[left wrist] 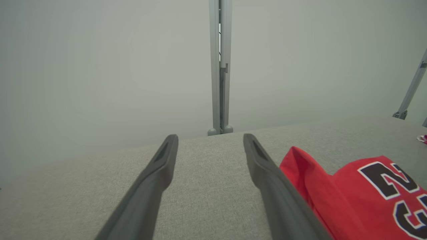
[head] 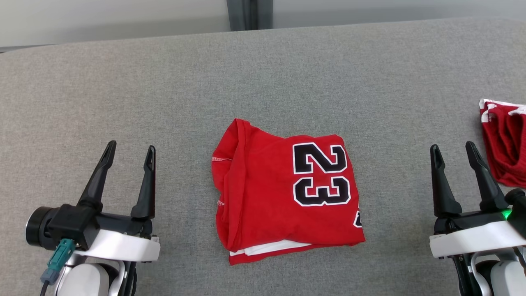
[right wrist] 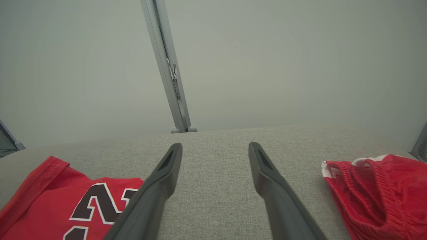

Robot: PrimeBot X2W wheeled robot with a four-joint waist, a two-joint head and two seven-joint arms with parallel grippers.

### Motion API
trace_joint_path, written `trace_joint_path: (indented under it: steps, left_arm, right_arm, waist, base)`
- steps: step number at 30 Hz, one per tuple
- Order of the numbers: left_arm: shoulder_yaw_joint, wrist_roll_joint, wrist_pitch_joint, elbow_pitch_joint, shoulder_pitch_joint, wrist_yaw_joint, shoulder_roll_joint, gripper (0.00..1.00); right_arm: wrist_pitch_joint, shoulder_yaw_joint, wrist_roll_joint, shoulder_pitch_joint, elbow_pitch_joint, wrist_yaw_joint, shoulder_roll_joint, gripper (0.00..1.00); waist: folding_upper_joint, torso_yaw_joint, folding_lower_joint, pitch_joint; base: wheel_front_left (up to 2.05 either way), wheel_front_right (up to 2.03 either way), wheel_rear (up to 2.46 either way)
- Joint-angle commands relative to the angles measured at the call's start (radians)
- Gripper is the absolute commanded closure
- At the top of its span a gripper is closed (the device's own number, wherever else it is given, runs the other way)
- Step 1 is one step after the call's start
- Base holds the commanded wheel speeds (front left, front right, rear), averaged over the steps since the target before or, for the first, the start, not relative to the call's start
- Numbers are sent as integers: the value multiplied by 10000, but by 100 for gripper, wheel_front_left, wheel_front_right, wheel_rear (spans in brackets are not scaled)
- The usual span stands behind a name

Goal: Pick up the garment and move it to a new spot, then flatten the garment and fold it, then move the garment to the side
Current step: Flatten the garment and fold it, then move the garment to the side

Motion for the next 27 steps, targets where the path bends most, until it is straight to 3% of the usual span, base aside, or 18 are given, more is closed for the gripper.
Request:
trace_joint_path:
  steps: [1, 20, 21, 22, 27]
  left_arm:
    - [20, -37, 72, -138, 171, 86, 74, 0]
    - [-188, -114, 370, -591, 393, 286, 119, 0]
    - [-203, -131, 375, -606, 387, 290, 114, 0]
    - [-215, -152, 377, -612, 368, 288, 114, 0]
    - [-315, -181, 380, -665, 135, 216, 126, 0]
  right_arm:
    - [55, -42, 15, 128, 38, 5, -40, 0]
    - [194, -49, 93, 72, 142, 5, -26, 0]
    - [239, 67, 137, 40, 165, 5, -16, 58]
    - [323, 197, 192, 25, 233, 5, -9, 100]
    - [370, 1387, 429, -367, 497, 5, -2, 100]
  waist:
    - [0, 8, -1, -64]
    - [0, 85, -1, -143]
    - [0, 94, -1, -129]
    - [0, 107, -1, -112]
    - [0, 308, -1, 100]
  base:
    - [0, 0, 0]
    - [0, 0, 0]
    - [0, 0, 0]
    - [0, 0, 0]
    - [0, 0, 0]
